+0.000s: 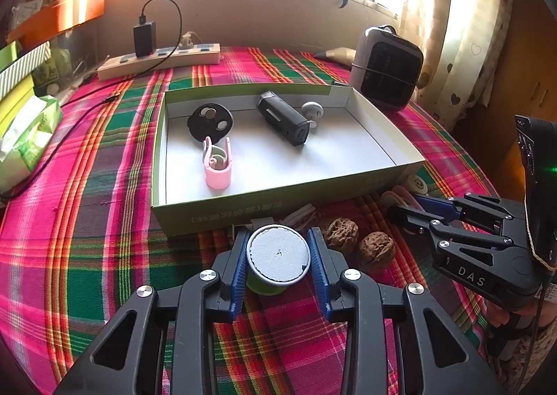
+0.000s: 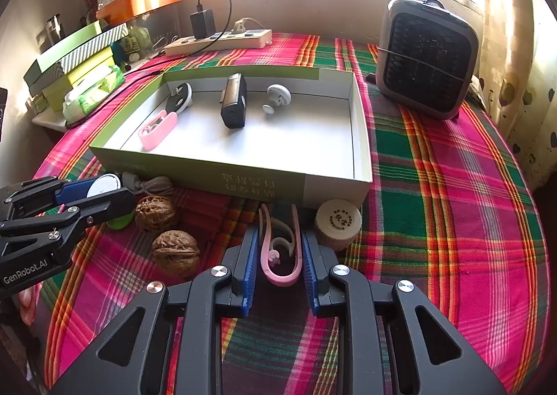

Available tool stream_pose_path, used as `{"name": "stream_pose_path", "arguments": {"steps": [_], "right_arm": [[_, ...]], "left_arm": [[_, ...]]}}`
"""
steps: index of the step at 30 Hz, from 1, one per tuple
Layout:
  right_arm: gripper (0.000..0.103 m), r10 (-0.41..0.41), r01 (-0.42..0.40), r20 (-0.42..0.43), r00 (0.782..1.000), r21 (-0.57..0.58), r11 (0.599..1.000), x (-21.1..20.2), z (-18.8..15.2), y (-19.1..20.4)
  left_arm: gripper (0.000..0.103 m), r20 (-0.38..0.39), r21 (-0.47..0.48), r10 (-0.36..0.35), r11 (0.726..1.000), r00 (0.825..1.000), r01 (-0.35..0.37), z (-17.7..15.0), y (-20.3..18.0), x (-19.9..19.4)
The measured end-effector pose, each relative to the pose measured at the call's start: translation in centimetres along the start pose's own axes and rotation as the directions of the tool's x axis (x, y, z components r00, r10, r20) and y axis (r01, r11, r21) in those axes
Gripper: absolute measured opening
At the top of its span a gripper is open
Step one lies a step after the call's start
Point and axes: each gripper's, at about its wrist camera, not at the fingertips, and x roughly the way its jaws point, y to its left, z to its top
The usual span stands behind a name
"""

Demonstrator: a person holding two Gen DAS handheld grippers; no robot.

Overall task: Organize objects
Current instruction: 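Lift the tape roll with the left tool while the right tool lifts the pink hook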

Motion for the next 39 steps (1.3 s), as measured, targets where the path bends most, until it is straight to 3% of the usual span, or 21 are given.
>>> {"name": "stream_pose_path", "arguments": {"steps": [39], "right_arm": [[0.025, 0.006, -0.006, 0.008, 1.0, 0.0, 1.0, -0.54, -0.13, 0.42]], "left_arm": [[0.031, 0.03, -0.009, 0.022, 1.0, 0.999, -0.022, -0.04, 0.36, -0.89]]}}
